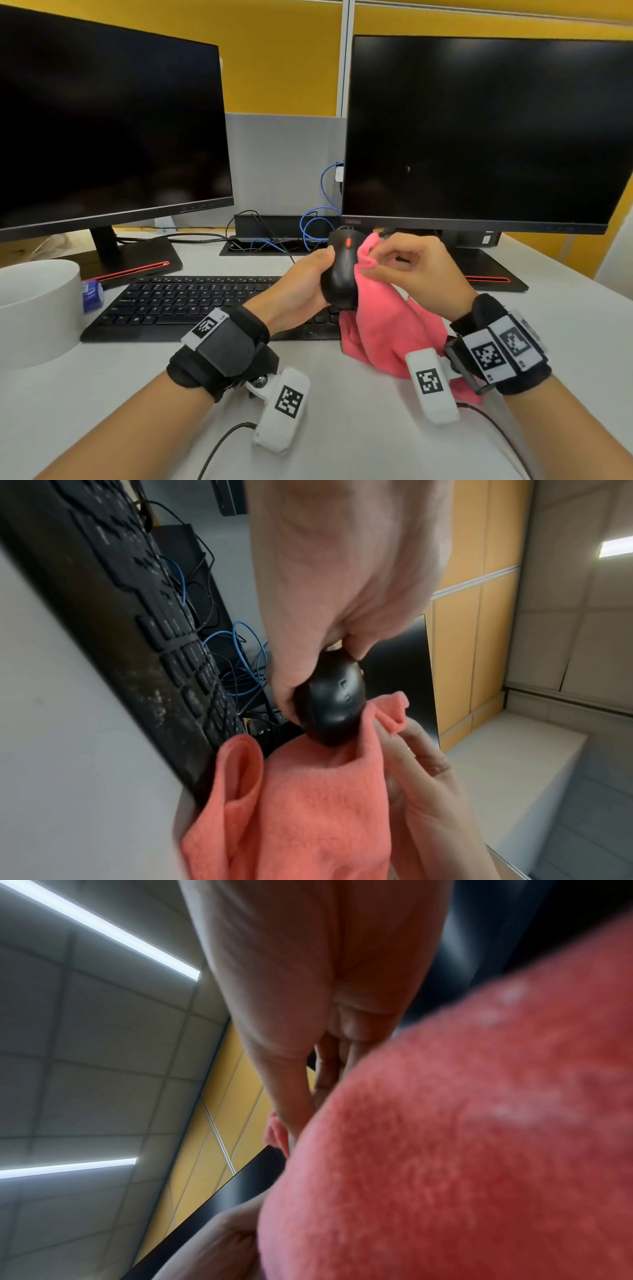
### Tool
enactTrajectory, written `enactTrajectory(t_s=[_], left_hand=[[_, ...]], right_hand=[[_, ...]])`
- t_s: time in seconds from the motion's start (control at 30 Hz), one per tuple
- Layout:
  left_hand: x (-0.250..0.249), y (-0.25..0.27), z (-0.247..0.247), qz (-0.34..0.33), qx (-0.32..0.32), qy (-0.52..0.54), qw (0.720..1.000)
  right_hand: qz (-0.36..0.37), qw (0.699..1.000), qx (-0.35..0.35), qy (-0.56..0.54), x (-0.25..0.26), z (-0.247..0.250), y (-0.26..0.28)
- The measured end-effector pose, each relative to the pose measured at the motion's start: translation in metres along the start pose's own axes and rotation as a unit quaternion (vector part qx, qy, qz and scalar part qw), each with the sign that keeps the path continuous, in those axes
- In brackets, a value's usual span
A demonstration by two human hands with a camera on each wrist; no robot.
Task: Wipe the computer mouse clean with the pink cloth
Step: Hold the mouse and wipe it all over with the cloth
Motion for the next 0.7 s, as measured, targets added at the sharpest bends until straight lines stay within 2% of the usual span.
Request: enactTrajectory(t_s=[0.07,0.1,0.27,0.4,0.47,0.6,0.7], left_hand=[[-0.001,0.0,0.002,0.002,-0.003,0.002,1.0],[-0.002,0.0,0.001,0.005,-0.003,0.005,1.0],[0.001,0.002,0.003,0.033,-0.011,0.02,0.999],[-0.002,0.005,0.003,0.037,-0.018,0.014,0.999],[-0.004,0.005,0.004,0.031,-0.015,0.004,0.999],[0.0,0.008,0.005,0.052,-0.028,-0.027,0.998],[0.004,0.007,0.004,0.059,-0.021,-0.056,0.996]], right_hand=[[-0.003,0.999,0.029,0.024,0.001,-0.005,0.001],[-0.009,1.0,0.018,0.013,0.001,-0.001,0.0],[-0.043,0.986,-0.126,-0.1,-0.012,0.036,-0.001],[-0.026,0.98,-0.169,-0.101,-0.005,0.045,0.003],[-0.013,0.982,-0.164,-0.094,0.001,0.042,0.004],[-0.006,0.989,-0.107,-0.105,0.006,0.023,0.004],[-0.005,0.995,-0.072,-0.07,0.006,0.008,0.003]])
Point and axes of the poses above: each hand's wrist, its own y-axis away from the middle knuckle, its own z-axis out of the back of the hand, x = y × z, the point moved 9 cm from there along -y, towards the middle knuckle, and after that the axes turned 15 degrees about -z, right-handed, at the moved point
